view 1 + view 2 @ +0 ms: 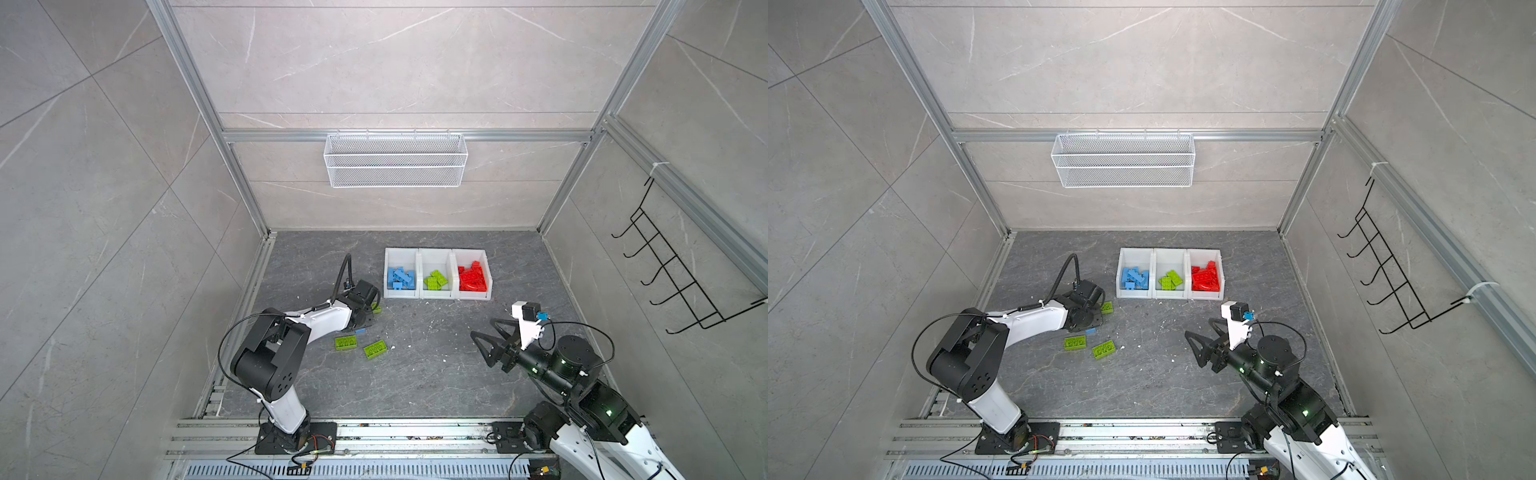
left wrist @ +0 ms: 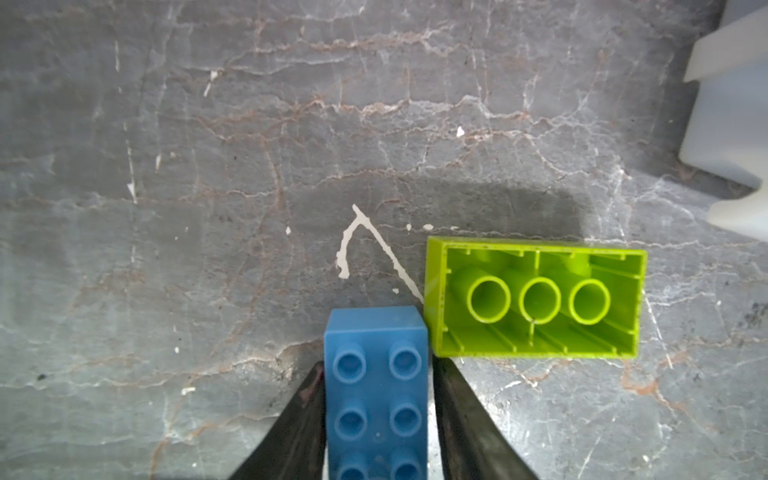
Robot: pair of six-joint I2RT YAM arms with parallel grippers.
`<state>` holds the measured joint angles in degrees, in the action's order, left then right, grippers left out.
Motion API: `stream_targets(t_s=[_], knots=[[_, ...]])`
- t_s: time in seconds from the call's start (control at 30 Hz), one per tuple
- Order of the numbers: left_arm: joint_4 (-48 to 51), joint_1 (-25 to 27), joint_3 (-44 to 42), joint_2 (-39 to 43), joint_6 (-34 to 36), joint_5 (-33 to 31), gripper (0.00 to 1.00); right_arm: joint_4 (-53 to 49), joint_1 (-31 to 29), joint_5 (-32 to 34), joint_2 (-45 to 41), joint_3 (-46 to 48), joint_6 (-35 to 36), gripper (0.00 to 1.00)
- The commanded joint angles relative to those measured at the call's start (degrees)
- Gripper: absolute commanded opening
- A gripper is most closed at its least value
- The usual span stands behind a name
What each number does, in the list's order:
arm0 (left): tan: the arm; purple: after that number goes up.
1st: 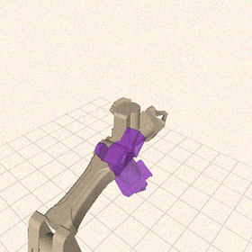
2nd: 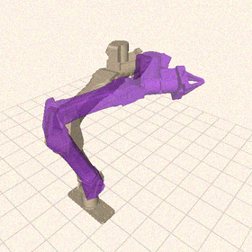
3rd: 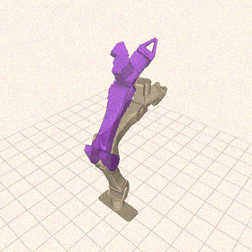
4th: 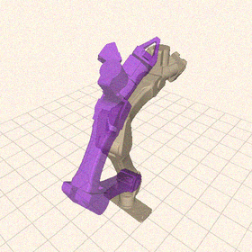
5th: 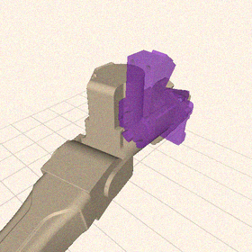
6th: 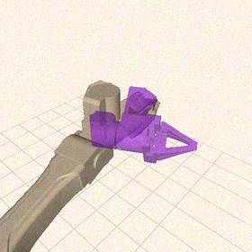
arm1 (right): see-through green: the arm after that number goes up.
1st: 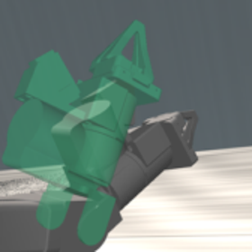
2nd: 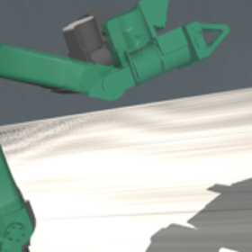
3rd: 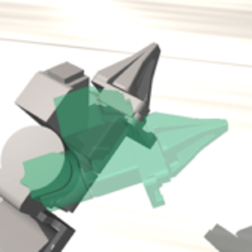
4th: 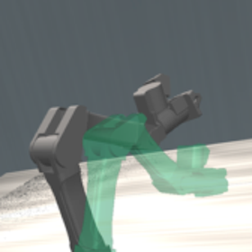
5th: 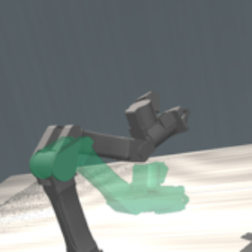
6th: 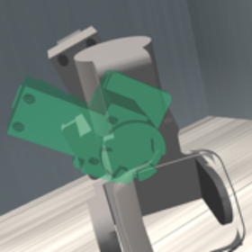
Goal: Sort the legos into containers by color
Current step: 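Lower the left gripper onto the last blue brick and close on it, then lift the blue brick with the left gripper and release it into the nearest compartment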
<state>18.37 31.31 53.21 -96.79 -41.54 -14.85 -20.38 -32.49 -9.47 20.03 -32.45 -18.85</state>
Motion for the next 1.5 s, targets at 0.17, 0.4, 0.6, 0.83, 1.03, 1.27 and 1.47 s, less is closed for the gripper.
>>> stream_targets(t_s=[0.17, 0.4, 0.6, 0.83, 1.03, 1.27, 1.47], knots=[[-1.35, 0.12, -1.02, 3.66, 2.30, 1.32, 0.25, -2.36, -0.09, 3.00, -0.34, -0.08, 0.14, 0.88], [4.56, 0.34, 2.70, 10.00, 5.75, 3.98, 0.15, -3.35, -0.05, 4.90, -0.71, -0.21, -0.04, 0.89], [6.78, 1.11, 10.39, 11.72, 10.06, 8.46, 0.14, -3.87, -0.10, 5.08, -0.44, -0.38, -0.13, 0.89], [8.44, 2.98, 30.31, -0.53, 17.41, 12.24, 0.14, -5.17, -0.10, 5.25, 0.18, -1.32, -0.04, 0.90], [11.07, 2.81, 48.24, -15.66, 22.46, 14.89, 0.13, -5.94, -0.08, 5.77, -1.15, -1.68, -0.04, 0.90], [13.75, 1.64, 62.26, -28.28, 24.91, 16.19, 0.14, -7.73, -0.10, 7.22, -2.09, -2.18, -0.48, 0.90], [13.06, 0.24, 64.18, -31.38, 25.09, 18.11, 0.21, -9.23, -0.08, 7.67, -2.98, -2.53, -0.97, 0.91]])
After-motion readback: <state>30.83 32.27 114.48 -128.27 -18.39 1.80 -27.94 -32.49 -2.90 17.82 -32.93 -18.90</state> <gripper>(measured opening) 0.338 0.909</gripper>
